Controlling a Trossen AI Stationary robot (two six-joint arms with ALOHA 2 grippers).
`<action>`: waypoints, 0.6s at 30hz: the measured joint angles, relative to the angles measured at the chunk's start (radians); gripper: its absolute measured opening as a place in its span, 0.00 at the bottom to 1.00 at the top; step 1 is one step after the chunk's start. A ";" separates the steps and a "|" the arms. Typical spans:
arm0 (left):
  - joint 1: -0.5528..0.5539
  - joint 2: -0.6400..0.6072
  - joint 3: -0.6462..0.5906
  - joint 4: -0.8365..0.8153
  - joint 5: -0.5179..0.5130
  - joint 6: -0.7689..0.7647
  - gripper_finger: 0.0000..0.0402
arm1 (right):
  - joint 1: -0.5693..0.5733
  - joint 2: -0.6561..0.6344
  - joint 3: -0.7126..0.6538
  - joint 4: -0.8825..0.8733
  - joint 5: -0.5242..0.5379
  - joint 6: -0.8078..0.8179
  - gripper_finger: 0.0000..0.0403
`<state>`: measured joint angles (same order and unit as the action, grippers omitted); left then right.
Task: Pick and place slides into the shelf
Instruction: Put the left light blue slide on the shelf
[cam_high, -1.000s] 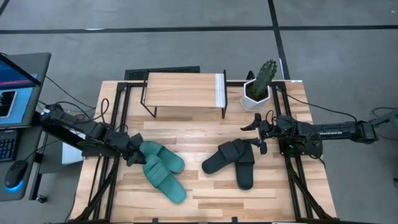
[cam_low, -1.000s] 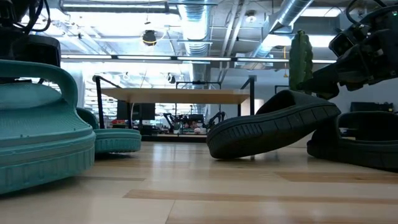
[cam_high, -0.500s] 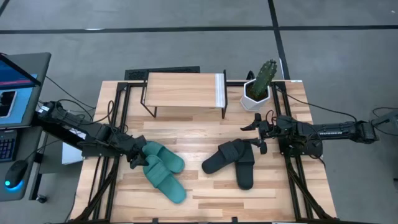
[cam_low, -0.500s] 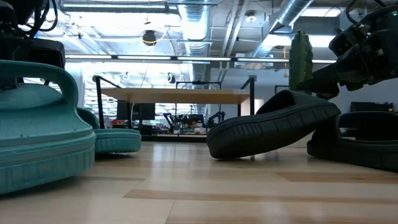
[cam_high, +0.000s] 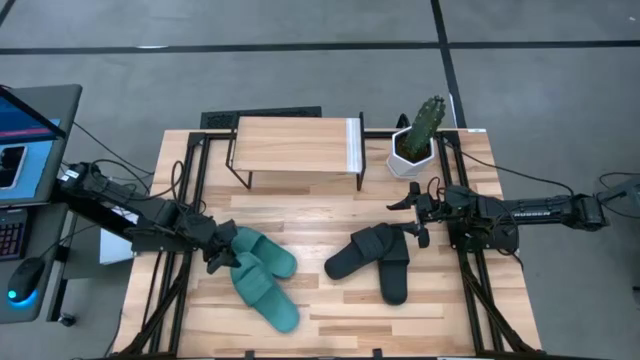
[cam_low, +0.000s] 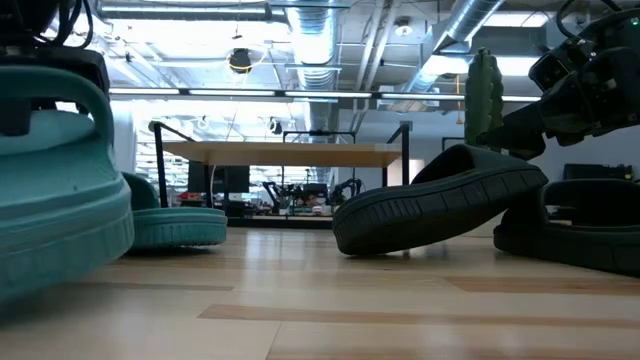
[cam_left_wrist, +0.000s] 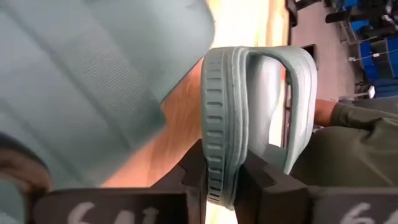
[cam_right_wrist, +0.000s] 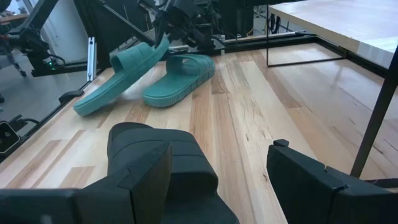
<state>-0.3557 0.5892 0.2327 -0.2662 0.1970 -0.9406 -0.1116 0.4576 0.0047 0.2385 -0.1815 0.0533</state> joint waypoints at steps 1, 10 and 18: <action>0.000 0.000 0.006 0.000 0.001 0.006 0.07 | 0.000 0.000 0.000 0.000 0.000 0.000 0.62; 0.000 0.000 0.169 -0.154 -0.002 0.136 0.06 | 0.000 0.000 0.000 0.000 0.000 0.000 0.62; 0.020 0.014 0.463 -0.508 -0.090 0.328 0.06 | 0.000 0.000 0.000 0.000 0.000 0.000 0.62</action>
<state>-0.3360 0.6036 0.6962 -0.7740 0.1072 -0.6124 -0.1117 0.4576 0.0048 0.2384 -0.1816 0.0532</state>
